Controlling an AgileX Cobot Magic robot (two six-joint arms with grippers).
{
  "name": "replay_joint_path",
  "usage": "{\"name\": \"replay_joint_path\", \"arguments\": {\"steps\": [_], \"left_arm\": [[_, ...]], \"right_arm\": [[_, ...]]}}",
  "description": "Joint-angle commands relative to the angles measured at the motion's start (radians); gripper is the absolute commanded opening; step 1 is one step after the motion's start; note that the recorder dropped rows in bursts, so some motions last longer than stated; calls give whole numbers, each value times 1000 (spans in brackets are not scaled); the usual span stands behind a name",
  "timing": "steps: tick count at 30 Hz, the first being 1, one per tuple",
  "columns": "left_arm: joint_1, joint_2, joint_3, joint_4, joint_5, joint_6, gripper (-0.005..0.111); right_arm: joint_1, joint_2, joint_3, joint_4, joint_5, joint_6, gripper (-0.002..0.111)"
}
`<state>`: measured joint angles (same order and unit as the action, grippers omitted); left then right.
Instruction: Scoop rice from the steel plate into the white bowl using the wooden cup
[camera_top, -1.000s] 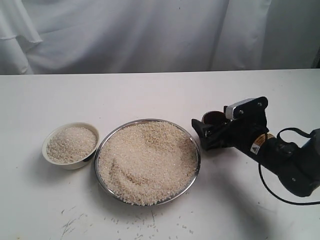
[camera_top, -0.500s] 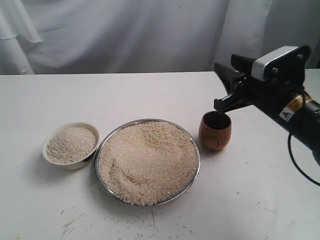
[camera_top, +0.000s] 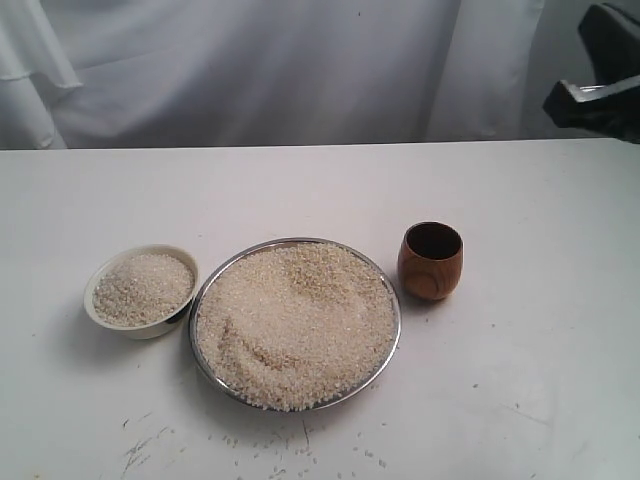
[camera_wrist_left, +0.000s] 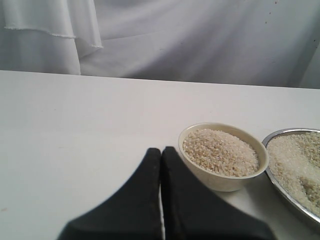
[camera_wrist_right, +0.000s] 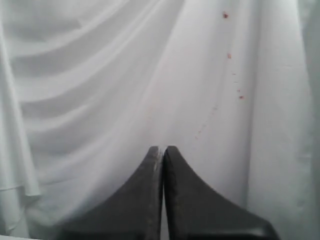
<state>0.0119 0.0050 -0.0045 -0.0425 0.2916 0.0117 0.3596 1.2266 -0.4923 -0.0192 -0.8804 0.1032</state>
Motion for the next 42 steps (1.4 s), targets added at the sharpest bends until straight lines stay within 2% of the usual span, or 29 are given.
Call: {"name": "replay_joint_path", "arguments": {"steps": [1, 4, 9, 12, 16, 19, 25, 34, 42], "left_arm": [[-2, -5, 5, -1, -6, -3, 0], [-2, -5, 5, -1, -6, -3, 0], [-2, -5, 5, -1, -6, -3, 0], [-2, -5, 5, -1, -6, -3, 0], [-2, -5, 5, -1, -6, -3, 0], [-2, -5, 5, -1, -6, -3, 0], [-2, -5, 5, -1, -6, -3, 0], [-2, -5, 5, -1, -6, -3, 0], [-2, -5, 5, -1, -6, -3, 0]], "right_arm": [[-3, -80, 6, 169, 201, -177, 0], [-3, -122, 6, 169, 297, -256, 0], [-31, -296, 6, 169, 563, -304, 0], [-97, -435, 8, 167, 776, -306, 0], [-229, -685, 69, 167, 943, -306, 0], [-273, -843, 141, 167, 950, -306, 0], [-281, -1054, 257, 169, 973, -267, 0], [-281, -1120, 407, 165, 973, -169, 0], [-281, -1169, 461, 158, 971, -156, 0]]}}
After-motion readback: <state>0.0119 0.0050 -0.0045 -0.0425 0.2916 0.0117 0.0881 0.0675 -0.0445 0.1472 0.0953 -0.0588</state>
